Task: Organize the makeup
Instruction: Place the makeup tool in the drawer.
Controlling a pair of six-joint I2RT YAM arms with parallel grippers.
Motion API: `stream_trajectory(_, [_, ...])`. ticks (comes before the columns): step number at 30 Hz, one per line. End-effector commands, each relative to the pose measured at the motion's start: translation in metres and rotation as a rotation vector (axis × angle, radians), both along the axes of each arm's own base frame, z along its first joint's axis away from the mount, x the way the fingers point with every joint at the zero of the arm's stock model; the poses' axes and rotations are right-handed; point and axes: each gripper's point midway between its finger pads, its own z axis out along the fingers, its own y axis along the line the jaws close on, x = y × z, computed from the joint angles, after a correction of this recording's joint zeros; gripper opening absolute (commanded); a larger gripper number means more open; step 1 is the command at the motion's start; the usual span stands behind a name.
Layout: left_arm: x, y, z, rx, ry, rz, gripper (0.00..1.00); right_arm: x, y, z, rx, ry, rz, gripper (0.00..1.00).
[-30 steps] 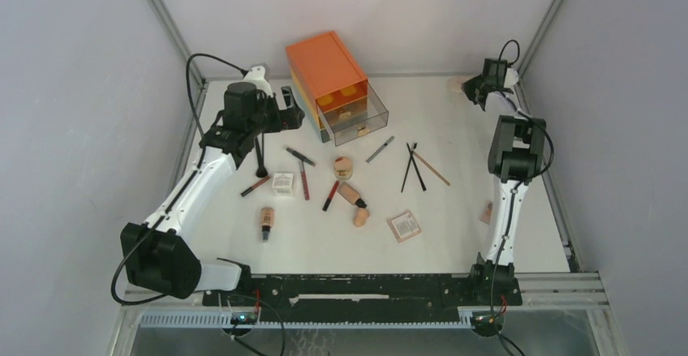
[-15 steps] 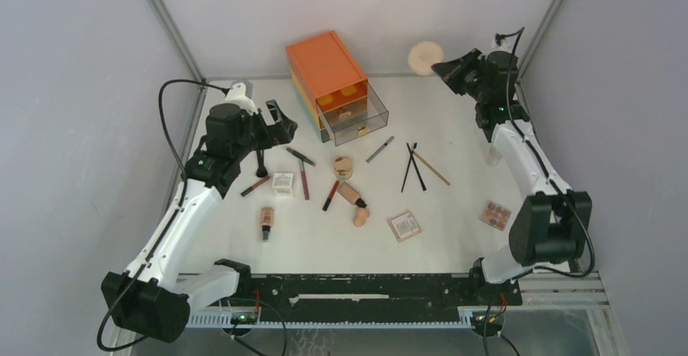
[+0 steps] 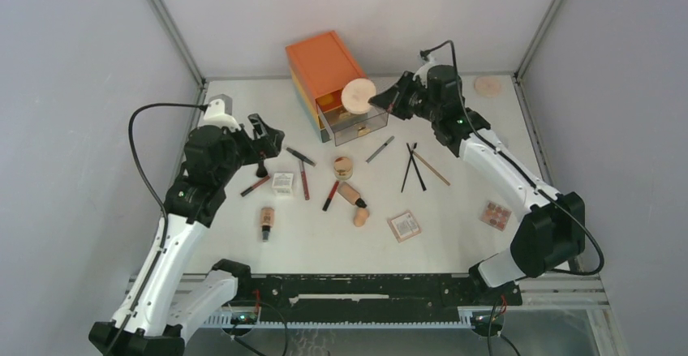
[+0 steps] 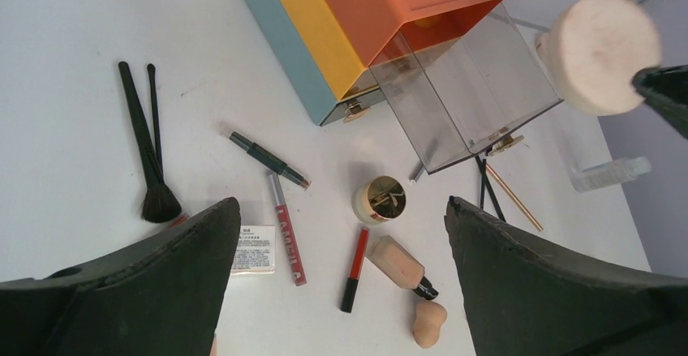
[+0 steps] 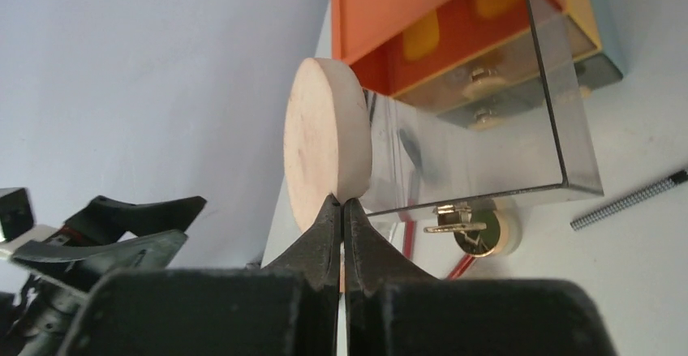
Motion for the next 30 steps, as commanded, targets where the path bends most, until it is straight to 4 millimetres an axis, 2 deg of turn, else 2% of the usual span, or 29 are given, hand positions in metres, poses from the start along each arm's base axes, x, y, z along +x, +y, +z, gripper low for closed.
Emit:
stream_trajectory(1, [-0.008, 0.010, -0.007, 0.030, 0.001, 0.030, 1.00, -0.004, 0.009, -0.017, -0.039, 0.043, -0.004, 0.00])
stream_trajectory(8, [-0.011, 0.012, -0.006, 0.050, -0.003, 0.024, 1.00, 0.010, 0.011, -0.050, -0.108, 0.224, -0.073, 0.00])
stream_trajectory(15, [-0.009, 0.017, -0.010, 0.087, 0.003, 0.039, 1.00, 0.035, 0.023, -0.071, -0.080, 0.318, -0.102, 0.00])
stream_trajectory(23, [-0.009, 0.025, -0.015, 0.132, 0.010, 0.066, 1.00, 0.070, 0.043, -0.085, -0.032, 0.347, -0.110, 0.00])
stream_trajectory(27, [-0.007, 0.028, -0.016, 0.158, 0.013, 0.070, 1.00, 0.090, 0.057, -0.082, -0.006, 0.318, -0.089, 0.00])
stream_trajectory(28, [-0.007, 0.028, -0.015, 0.165, 0.013, 0.068, 1.00, 0.092, 0.059, -0.081, -0.007, 0.310, -0.081, 0.04])
stream_trajectory(30, [-0.006, 0.027, -0.015, 0.172, 0.022, 0.053, 1.00, 0.094, 0.059, -0.079, -0.009, 0.290, -0.077, 0.32])
